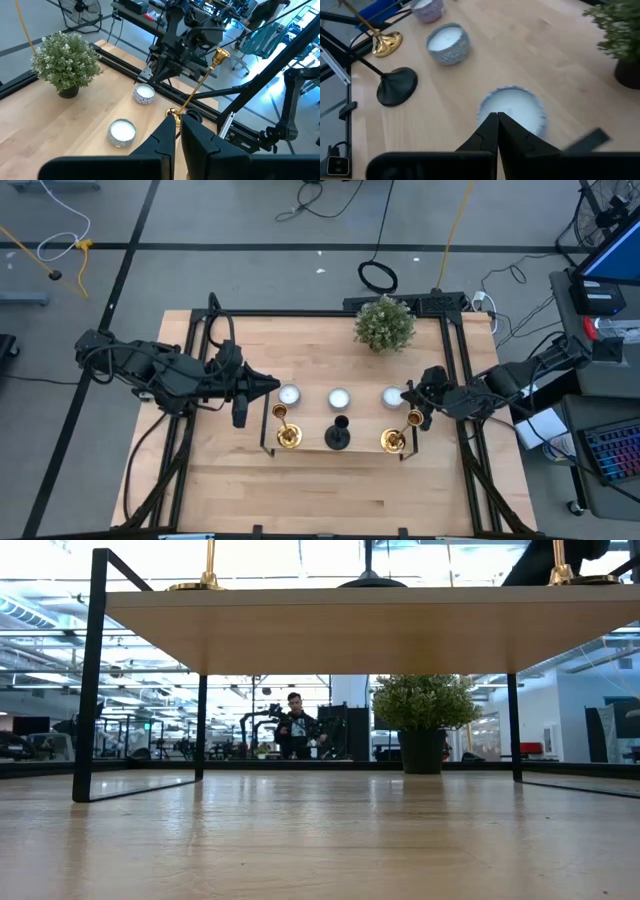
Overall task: Pick & Place candle stick holders
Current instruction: Adjust the black candleholder on the shelf
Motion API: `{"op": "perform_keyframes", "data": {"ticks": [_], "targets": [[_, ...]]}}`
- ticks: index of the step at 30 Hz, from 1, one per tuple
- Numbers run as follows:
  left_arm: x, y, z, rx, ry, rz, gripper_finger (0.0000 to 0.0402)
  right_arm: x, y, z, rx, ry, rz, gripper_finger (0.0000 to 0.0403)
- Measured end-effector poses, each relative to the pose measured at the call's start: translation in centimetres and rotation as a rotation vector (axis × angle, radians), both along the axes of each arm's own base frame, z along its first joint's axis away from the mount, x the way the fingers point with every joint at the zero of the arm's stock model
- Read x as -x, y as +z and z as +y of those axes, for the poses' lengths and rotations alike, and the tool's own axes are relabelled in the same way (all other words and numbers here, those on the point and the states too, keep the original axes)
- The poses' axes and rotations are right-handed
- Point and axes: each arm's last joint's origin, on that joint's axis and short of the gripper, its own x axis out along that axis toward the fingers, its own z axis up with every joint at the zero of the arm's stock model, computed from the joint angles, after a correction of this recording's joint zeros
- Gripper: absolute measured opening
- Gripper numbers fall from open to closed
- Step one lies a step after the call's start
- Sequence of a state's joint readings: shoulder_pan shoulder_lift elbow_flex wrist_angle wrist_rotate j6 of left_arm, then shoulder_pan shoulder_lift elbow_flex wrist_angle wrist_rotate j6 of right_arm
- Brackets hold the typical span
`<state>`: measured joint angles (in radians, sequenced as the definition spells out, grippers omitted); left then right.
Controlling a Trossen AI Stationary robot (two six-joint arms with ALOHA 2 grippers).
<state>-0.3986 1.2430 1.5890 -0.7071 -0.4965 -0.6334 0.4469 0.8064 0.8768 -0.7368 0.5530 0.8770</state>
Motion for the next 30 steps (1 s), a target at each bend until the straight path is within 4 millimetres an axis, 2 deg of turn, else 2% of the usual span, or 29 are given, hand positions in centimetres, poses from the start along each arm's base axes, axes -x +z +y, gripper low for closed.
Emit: {"op": "perform_keyframes", "data": {"ticks": [10,30], "targets": [[0.0,0.0,0.0,-0.011,-0.003,0.002,0.0030,2.6,1.1,-1.3,-0.028,-0.031,-0.071,0.0000],[-0.3,-0.1,0.8,-0.020,-0.001,0.016,0.0030,3.1,1.6,-1.6,-0.030,-0.037,-0.124,0.0000]]}}
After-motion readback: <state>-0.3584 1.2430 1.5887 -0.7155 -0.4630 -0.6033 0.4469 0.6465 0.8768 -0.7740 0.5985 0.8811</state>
